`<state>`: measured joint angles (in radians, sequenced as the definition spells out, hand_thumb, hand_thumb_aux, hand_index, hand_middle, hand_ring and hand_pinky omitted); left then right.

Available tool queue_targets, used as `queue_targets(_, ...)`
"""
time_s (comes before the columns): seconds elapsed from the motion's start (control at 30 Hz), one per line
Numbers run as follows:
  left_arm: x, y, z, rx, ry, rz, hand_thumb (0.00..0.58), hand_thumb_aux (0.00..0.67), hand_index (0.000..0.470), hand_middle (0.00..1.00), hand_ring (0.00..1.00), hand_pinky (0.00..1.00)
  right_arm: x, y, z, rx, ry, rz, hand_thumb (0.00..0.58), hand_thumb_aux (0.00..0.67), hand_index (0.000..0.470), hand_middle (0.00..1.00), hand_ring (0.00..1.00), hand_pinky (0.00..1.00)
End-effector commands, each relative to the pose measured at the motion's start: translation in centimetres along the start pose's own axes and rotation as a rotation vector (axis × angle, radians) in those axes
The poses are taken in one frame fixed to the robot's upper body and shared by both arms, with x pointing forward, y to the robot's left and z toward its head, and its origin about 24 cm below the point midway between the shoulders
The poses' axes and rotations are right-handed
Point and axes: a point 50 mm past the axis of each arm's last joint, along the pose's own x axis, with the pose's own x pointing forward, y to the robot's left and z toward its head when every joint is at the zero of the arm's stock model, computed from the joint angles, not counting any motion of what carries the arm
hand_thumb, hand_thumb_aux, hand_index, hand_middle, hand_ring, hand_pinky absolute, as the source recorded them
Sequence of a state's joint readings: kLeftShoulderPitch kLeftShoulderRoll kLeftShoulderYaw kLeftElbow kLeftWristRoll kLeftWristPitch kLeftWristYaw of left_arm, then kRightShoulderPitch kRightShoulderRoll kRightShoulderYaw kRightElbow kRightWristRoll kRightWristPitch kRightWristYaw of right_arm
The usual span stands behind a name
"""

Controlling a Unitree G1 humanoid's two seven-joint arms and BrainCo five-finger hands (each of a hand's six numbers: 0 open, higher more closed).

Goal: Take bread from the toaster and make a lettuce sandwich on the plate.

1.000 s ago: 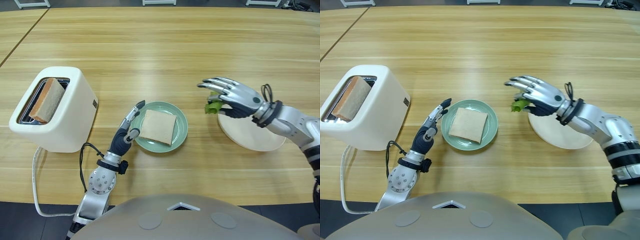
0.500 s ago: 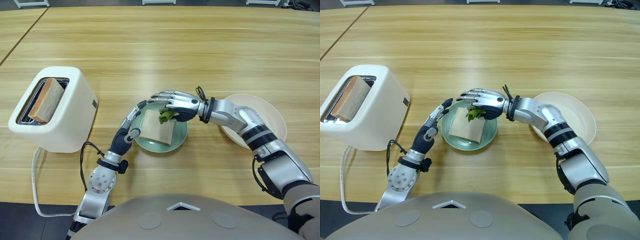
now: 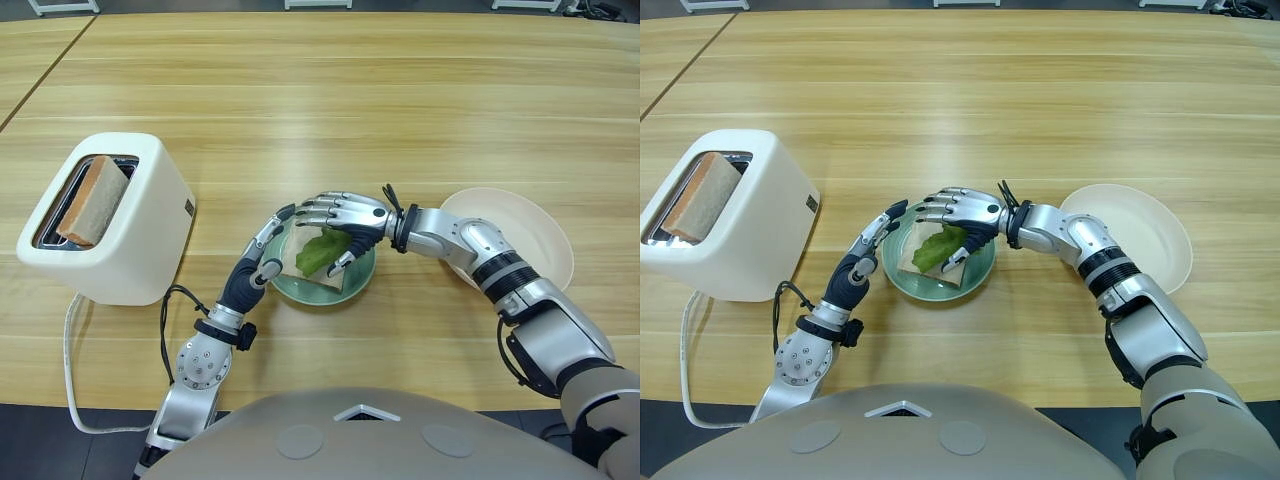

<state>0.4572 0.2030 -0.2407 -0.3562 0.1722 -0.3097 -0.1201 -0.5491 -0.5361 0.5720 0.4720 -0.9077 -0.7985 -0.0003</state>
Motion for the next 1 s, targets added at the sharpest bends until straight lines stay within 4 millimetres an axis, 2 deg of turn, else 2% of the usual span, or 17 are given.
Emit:
queue_targets(0.03, 0.1, 0.0, -0.1, -0.007, 0.008, -0.008, 0.000, 0.000, 0.000, 0.00, 0.00, 0.00, -0.4, -1.8, -0.6, -0.035, 0.015, -0.028, 0.000, 0.000, 0.000, 0.00, 0.00, 0.00)
queue_targets(0.2, 0.1, 0.0, 0.0, -0.006, 0.006, -0.007, 0.000, 0.000, 0.000, 0.00, 0.00, 0.00, -1.4, -2.8, -1.4, -0.065, 0.057, -0.051, 0.000, 0.000, 0.000, 0.00, 0.00, 0.00)
queue_targets(0.37, 0.1, -0.2, 0.1, -0.004, 0.002, -0.014, 0.000, 0.000, 0.000, 0.00, 0.00, 0.00, -3.2, -2.8, -1.7, -0.033, 0.089, -0.065, 0.000, 0.000, 0.000, 0.00, 0.00, 0.00)
queue_targets(0.63, 0.1, -0.3, 0.2, -0.001, -0.001, -0.026, 0.000, 0.000, 0.000, 0.00, 0.00, 0.00, -4.7, -1.3, -0.4, 0.001, 0.028, 0.033, 0.000, 0.000, 0.000, 0.00, 0.00, 0.00)
queue_targets(0.9, 0.0, -0.4, 0.1, -0.002, 0.010, -0.029, 0.000, 0.000, 0.000, 0.00, 0.00, 0.00, -8.3, -3.9, 0.1, 0.053, 0.023, -0.013, 0.000, 0.000, 0.000, 0.00, 0.00, 0.00)
queue_targets(1.0, -0.1, -0.2, -0.4, 0.008, 0.045, -0.022, 0.000, 0.000, 0.000, 0.00, 0.00, 0.00, -9.1, -3.1, 0.7, 0.104, 0.017, 0.051, 0.000, 0.000, 0.000, 0.00, 0.00, 0.00)
